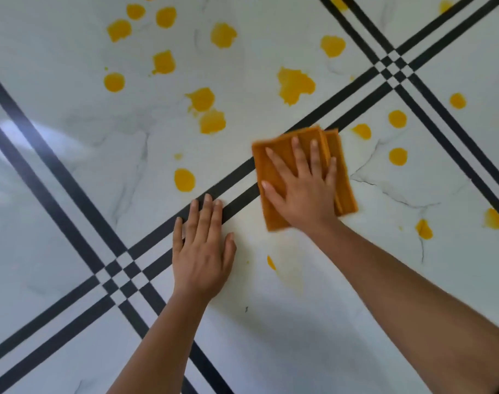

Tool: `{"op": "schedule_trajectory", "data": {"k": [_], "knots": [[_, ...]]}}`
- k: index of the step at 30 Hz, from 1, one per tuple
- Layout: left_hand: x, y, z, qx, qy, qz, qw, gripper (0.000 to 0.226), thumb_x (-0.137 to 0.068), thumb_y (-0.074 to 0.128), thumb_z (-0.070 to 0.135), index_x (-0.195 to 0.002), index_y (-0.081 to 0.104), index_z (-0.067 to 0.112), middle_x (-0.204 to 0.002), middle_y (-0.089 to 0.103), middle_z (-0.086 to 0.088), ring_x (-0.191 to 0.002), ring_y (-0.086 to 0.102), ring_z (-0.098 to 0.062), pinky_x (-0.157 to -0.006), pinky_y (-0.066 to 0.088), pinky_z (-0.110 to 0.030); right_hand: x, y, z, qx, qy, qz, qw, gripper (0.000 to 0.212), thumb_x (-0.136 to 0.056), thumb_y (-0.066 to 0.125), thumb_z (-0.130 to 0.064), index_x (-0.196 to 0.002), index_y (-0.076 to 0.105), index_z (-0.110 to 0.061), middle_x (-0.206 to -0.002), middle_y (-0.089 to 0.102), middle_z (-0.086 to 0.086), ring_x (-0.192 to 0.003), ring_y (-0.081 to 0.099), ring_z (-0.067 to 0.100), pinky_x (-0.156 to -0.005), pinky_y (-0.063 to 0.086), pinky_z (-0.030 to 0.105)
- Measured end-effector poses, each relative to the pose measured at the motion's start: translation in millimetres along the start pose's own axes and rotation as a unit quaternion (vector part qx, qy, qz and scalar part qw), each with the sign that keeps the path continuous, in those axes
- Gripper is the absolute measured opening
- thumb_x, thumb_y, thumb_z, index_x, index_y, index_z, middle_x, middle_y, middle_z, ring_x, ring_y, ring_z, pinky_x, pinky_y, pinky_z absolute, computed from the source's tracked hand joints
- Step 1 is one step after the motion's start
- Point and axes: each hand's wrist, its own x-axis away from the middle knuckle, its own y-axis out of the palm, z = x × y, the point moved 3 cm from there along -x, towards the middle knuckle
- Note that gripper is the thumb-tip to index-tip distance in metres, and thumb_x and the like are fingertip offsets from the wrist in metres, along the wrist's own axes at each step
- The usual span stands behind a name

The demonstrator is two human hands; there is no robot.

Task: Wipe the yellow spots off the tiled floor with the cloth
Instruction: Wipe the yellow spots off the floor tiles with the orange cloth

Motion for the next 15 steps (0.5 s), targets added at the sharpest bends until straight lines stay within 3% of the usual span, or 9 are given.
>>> {"op": "schedule_trajectory", "data": {"k": [2,6,8,11,13,15], "knots": [[-2.4,-1.8,-7.3,-0.004,-0.014,0.008,1.000,0.058,-0.093,0.025,0.038,-0.145,0.025,0.013,-0.152,0.021,-0.004,-0.141,0.012,-0.019,-0.112,0.005,-0.040,6.9,1.3,-24.7,-0.008,-0.022,0.006,1.000,0.065,-0.085,0.027,-0.066,-0.145,0.018,-0.042,-0.157,0.016,0.007,-0.143,0.011,0.038,-0.108,0.009,0.064],[6.2,-5.0,-24.1,0.002,-0.029,0.014,0.999,0.060,-0.092,0.025,0.039,-0.146,0.023,0.012,-0.152,0.014,-0.003,-0.141,0.011,-0.020,-0.112,0.004,-0.041,111.8,13.7,-10.6,0.020,-0.176,-0.038,0.983,0.072,-0.083,0.022,-0.074,-0.146,0.011,-0.042,-0.157,0.012,0.008,-0.142,0.006,0.038,-0.104,0.018,0.068],[8.8,-5.7,-28.9,0.003,-0.039,0.019,0.999,0.060,-0.092,0.025,0.038,-0.146,0.022,0.012,-0.152,0.012,-0.002,-0.141,0.010,-0.019,-0.112,0.004,-0.041,81.3,12.0,-6.8,0.036,-0.151,-0.023,0.988,0.071,-0.083,0.017,-0.074,-0.146,0.012,-0.042,-0.156,0.014,0.009,-0.142,0.009,0.039,-0.106,0.015,0.068],[5.9,-8.6,-37.1,0.018,-0.073,0.028,0.997,0.060,-0.093,0.024,0.039,-0.147,0.020,0.013,-0.153,0.011,-0.001,-0.142,0.010,-0.019,-0.112,0.004,-0.041,12.3,2.3,-44.6,0.006,-0.046,-0.014,0.999,0.071,-0.083,0.023,-0.071,-0.146,0.016,-0.040,-0.156,0.017,0.010,-0.142,0.011,0.041,-0.106,0.008,0.066],[2.0,-12.4,-42.4,0.020,-0.084,0.036,0.996,0.061,-0.093,0.023,0.040,-0.147,0.017,0.013,-0.152,0.010,-0.001,-0.142,0.009,-0.019,-0.113,0.002,-0.040,22.3,4.3,-62.7,-0.004,-0.086,0.004,0.996,0.069,-0.083,0.028,-0.068,-0.145,0.018,-0.040,-0.156,0.018,0.009,-0.142,0.013,0.040,-0.106,0.010,0.067],[-0.6,-16.9,-53.0,0.017,-0.101,0.042,0.994,0.062,-0.093,0.020,0.041,-0.148,0.011,0.014,-0.153,0.006,-0.001,-0.142,0.004,-0.017,-0.113,-0.002,-0.038,55.8,9.0,-61.1,0.009,-0.182,-0.006,0.983,0.068,-0.083,0.029,-0.069,-0.145,0.017,-0.043,-0.156,0.018,0.007,-0.142,0.013,0.037,-0.106,0.015,0.067]]}}
